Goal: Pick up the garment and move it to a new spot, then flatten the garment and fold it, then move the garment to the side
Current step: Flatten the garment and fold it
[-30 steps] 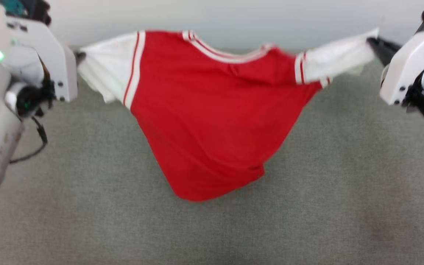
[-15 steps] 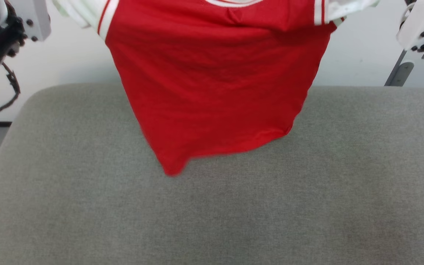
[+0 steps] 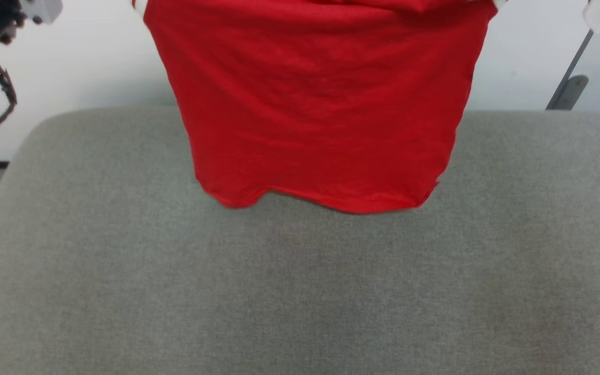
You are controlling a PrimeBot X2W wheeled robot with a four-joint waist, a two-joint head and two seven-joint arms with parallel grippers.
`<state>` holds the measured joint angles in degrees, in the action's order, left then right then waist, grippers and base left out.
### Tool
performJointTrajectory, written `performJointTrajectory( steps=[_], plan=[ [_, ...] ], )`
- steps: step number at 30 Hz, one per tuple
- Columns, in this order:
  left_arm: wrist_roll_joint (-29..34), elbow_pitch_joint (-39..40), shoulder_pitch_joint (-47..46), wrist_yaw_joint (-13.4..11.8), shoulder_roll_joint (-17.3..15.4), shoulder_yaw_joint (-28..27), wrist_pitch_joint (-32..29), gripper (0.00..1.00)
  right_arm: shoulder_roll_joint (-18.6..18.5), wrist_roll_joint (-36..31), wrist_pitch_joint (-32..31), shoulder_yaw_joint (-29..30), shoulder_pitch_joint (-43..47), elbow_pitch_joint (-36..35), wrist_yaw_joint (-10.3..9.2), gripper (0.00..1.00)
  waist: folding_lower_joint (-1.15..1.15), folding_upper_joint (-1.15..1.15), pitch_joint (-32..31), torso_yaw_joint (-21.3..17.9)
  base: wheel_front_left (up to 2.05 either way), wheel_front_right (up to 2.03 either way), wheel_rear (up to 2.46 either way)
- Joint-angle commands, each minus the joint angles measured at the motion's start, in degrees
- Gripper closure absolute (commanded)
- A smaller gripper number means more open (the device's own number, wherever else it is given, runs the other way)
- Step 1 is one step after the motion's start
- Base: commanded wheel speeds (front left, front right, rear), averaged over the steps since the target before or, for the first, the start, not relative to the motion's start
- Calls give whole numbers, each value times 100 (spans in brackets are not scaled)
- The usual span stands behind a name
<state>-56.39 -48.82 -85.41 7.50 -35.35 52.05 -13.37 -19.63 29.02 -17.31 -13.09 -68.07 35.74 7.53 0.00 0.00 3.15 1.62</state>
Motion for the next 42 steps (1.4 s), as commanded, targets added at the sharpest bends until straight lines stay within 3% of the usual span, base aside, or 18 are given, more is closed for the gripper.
performJointTrajectory(
  steps=[1, 10, 17, 24, 29, 34, 38, 42],
  plan=[
    [31, -8, -135, -13, 25, 3, 90, 100, 25, -53, 130, 11, -147, 27, -8, 100, 0, 0, 371, -19, 0, 0, 0],
    [259, -485, -866, -17, 333, -86, 966, 100, 220, -717, 1299, -40, -1022, 495, -8, 100, 0, 0, 1628, -60, 0, 0, 0],
    [614, -842, -1555, -44, 553, -229, 2482, 100, 316, -1587, 2807, 136, -1834, 1042, -8, 100, 0, 0, 2352, 14, 0, 0, 0],
    [797, -817, -1425, -16, 645, -441, 2854, 100, 340, -2351, 3204, 77, -2000, 1585, -8, 100, 0, 0, 2690, 193, 0, 0, 0],
    [910, -637, -783, -5, 633, -643, 2856, 100, 380, -2167, 3233, -175, -1679, 2070, -8, 100, 0, 0, 2630, 282, 0, 0, 0],
    [724, -514, 75, -3, 700, -438, 2856, 100, 478, -1477, 3060, -522, -1125, 2385, -8, 100, 0, 0, 2355, 325, 0, 0, 0],
    [385, -342, 516, -5, 642, -191, 2714, 100, 507, -840, 2866, -789, -732, 2239, -8, 100, 0, 0, 2158, 318, 0, 0, 0],
    [-19, 221, 1123, -5, 332, 266, 2552, 100, 211, -61, 2619, -1229, -110, 1626, -8, 100, 0, 0, 1869, 302, 0, 0, 0]
  ],
)
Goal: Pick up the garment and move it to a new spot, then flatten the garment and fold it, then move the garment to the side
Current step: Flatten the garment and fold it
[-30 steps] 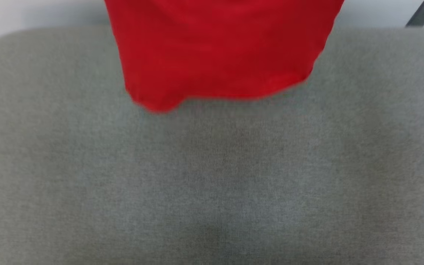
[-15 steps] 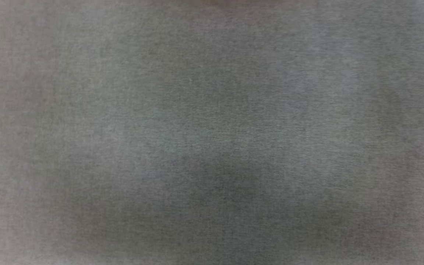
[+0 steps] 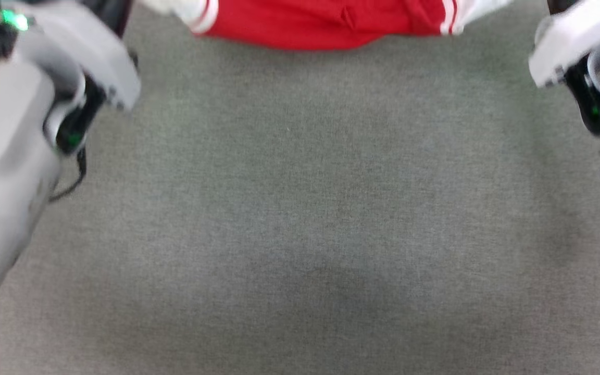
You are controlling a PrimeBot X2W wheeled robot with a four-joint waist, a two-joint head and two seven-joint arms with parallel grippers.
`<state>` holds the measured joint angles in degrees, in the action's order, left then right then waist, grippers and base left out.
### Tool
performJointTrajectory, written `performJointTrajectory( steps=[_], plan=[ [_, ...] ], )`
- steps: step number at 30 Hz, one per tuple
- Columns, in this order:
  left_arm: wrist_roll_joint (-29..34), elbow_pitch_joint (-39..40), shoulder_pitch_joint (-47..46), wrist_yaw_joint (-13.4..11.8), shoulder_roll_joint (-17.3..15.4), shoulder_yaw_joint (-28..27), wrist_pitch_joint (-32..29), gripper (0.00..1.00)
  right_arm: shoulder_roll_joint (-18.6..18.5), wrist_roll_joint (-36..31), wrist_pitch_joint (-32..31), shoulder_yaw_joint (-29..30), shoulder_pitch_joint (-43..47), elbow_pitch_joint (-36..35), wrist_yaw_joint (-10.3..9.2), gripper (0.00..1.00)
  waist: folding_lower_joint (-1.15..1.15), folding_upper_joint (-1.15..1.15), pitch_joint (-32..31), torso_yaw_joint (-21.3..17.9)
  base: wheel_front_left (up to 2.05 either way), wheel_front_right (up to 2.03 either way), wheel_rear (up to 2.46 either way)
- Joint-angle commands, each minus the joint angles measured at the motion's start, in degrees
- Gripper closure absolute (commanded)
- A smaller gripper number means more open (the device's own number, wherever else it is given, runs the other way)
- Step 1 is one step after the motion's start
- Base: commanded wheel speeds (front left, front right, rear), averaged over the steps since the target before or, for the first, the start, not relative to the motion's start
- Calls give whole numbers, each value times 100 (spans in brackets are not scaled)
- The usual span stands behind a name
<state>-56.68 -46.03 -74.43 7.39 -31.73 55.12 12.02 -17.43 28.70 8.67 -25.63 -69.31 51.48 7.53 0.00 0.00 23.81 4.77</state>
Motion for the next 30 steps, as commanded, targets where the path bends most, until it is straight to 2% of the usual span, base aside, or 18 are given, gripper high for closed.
performJointTrajectory(
  steps=[1, 9, 14, 17, 21, 30],
  plan=[
    [-78, 73, 153, 6, -141, 54, -5, 100, -117, 131, -34, -108, 190, -147, -8, 100, 0, 0, -267, -19, 0, 0, 0],
    [-770, 1256, 1283, 6, -1085, 669, -68, 100, -1202, 1162, -459, -704, 1865, -1726, -8, 100, 0, 0, -814, -94, 0, 0, 0],
    [-994, 1760, 2085, 6, -1669, 930, -64, 100, -1696, 1447, -661, -583, 2995, -2355, -8, 100, 0, 0, -1091, -176, 0, 0, 0],
    [-1102, 1953, 2593, -109, -1925, 1055, -50, 100, -1814, 1611, -828, -363, 3629, -2552, -8, 100, 0, 0, -1227, -214, 0, 0, 0],
    [-1275, 2251, 3242, -390, -2170, 1157, 29, 100, -1918, 1720, -1149, -72, 4408, -2801, -8, 100, 0, 0, -1359, -236, 0, 0, 0],
    [-1659, 2869, 4256, -1037, -2371, 1284, 132, 100, -1912, 1710, -2055, 611, 5876, -3464, -9, 100, 0, 0, -1492, -234, 0, 0, 0]
  ],
)
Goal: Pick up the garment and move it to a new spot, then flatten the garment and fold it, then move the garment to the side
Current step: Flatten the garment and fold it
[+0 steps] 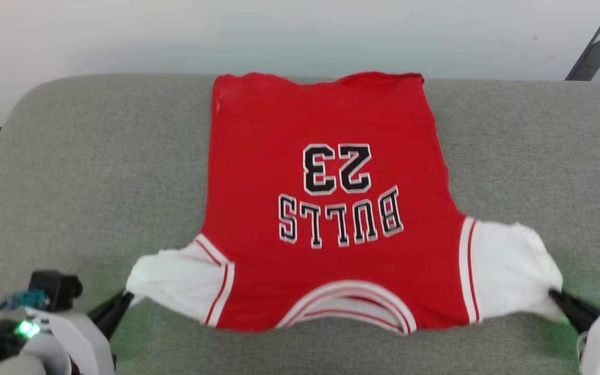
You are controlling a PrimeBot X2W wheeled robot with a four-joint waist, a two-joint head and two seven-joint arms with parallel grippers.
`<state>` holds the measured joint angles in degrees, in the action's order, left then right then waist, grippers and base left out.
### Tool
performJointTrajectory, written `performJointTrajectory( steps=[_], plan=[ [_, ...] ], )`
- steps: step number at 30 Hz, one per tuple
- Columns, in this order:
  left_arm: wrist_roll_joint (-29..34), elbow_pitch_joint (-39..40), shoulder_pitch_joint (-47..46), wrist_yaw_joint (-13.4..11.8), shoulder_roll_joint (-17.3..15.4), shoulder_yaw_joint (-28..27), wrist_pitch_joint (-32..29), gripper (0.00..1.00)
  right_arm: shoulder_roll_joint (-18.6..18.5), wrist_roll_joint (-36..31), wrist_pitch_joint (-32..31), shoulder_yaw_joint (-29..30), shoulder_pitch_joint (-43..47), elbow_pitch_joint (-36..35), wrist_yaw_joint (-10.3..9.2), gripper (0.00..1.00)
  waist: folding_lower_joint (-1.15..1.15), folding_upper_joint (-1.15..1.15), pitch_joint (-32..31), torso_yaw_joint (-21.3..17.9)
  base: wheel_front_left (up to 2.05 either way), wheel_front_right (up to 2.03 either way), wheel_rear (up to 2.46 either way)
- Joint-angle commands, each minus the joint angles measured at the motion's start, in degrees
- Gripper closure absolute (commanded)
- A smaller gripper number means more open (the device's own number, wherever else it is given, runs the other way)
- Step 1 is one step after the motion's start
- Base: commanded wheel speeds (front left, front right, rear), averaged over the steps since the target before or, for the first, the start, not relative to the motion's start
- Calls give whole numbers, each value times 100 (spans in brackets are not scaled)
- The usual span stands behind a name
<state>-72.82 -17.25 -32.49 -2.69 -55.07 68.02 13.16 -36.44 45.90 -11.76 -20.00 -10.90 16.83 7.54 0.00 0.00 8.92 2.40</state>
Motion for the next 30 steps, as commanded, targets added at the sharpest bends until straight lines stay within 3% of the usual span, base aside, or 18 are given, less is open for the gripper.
performJointTrajectory(
  steps=[1, 10, 17, 19, 20, 30],
  plan=[
    [-82, 51, 156, -96, -57, 2, 33, 100, 5, -44, -142, 93, 189, -86, -10, 100, 0, 0, -8, 3, 0, 0, 0],
    [-245, 658, 690, -616, -375, -28, 103, 100, 272, -238, -1209, 954, 1264, -831, -10, 100, 0, 0, 40, 27, 0, 0, 0],
    [-193, 985, 846, -872, -373, -161, 162, 100, 695, -629, -1802, 1570, 1645, -1329, -10, 100, 0, 0, 205, 109, 0, 0, 0],
    [-148, 1025, 863, -913, -347, -199, 177, 100, 799, -793, -1945, 1710, 1658, -1450, -10, 56, 0, 0, 257, 141, 0, 0, 0],
    [-111, 1040, 858, -947, -339, -217, 180, 100, 862, -856, -2030, 1773, 1662, -1518, -10, 3, 0, 0, 284, 158, 0, 0, 0],
    [145, 1190, 755, -975, -129, -434, 202, 100, 1256, -1167, -2763, 2481, 1130, -2767, -10, 0, 0, 0, 539, 386, 0, 0, 0]
  ],
)
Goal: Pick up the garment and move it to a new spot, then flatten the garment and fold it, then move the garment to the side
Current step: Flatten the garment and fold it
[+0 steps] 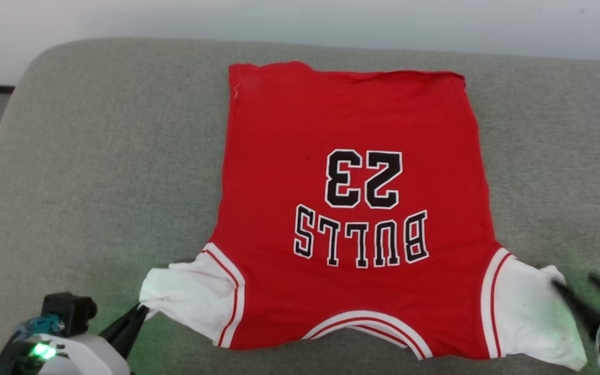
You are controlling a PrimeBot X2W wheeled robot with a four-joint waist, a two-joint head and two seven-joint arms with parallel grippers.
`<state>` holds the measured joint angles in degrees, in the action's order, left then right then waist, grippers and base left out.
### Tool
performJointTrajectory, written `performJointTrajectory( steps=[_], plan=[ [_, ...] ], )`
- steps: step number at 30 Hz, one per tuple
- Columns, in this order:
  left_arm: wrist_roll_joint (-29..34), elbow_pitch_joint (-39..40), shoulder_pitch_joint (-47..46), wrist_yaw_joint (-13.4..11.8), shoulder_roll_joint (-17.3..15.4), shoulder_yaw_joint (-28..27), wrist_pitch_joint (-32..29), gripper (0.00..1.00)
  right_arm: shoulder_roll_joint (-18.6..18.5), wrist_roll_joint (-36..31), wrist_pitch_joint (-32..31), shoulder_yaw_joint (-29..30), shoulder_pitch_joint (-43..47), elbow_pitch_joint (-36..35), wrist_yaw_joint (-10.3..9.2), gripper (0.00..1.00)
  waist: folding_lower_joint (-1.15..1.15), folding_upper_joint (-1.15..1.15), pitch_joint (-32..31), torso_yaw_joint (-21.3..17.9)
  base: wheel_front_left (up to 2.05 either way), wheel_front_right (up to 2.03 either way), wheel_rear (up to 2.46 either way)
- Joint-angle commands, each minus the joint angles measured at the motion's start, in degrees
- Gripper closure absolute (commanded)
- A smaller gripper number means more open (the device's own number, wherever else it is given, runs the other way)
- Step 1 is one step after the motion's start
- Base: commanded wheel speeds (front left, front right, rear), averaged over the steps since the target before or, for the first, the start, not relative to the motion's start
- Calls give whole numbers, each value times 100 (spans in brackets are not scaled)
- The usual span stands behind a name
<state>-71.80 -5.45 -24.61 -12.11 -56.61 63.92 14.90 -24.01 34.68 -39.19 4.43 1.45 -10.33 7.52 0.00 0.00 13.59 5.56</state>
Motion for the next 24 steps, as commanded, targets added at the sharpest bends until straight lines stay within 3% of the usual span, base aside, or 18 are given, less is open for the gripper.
performJointTrajectory(
  steps=[1, 7, 14, 17, 18, 19, 24],
  plan=[
    [70, 27, -57, -28, 45, -49, 29, 100, 8, -98, -46, 41, -238, -169, -6, 0, 0, 0, 107, 92, 0, 0, 0],
    [248, 56, -165, 31, 207, -213, 28, 100, -3, -436, 395, -144, -1518, -173, -7, 0, 0, 0, 352, 232, 0, 0, 0],
    [429, -21, -327, 163, 435, -321, 23, 100, 66, -772, 1006, -683, -3127, 1050, -6, 0, 0, 0, 702, 433, 0, 0, 0],
    [574, -117, -512, 289, 620, -337, 24, 100, 120, -942, 1149, -944, -4189, 2209, -7, 0, 0, 0, 941, 626, 0, 0, 0],
    [574, -117, -512, 289, 620, -337, 24, 100, 120, -942, 1149, -944, -4189, 2209, -7, 0, 0, 0, 941, 626, 0, 0, 0],
    [631, -197, -621, 361, 718, -321, 17, 100, 150, -988, 1142, -1035, -4648, 2834, -7, 0, 0, 0, 1052, 735, 0, 0, 0],
    [780, -405, -923, 572, 1013, -255, -29, 100, 183, -1180, 1045, -1155, -5609, 4223, -7, 0, 0, 0, 1268, 1046, 0, 0, 0]
  ],
)
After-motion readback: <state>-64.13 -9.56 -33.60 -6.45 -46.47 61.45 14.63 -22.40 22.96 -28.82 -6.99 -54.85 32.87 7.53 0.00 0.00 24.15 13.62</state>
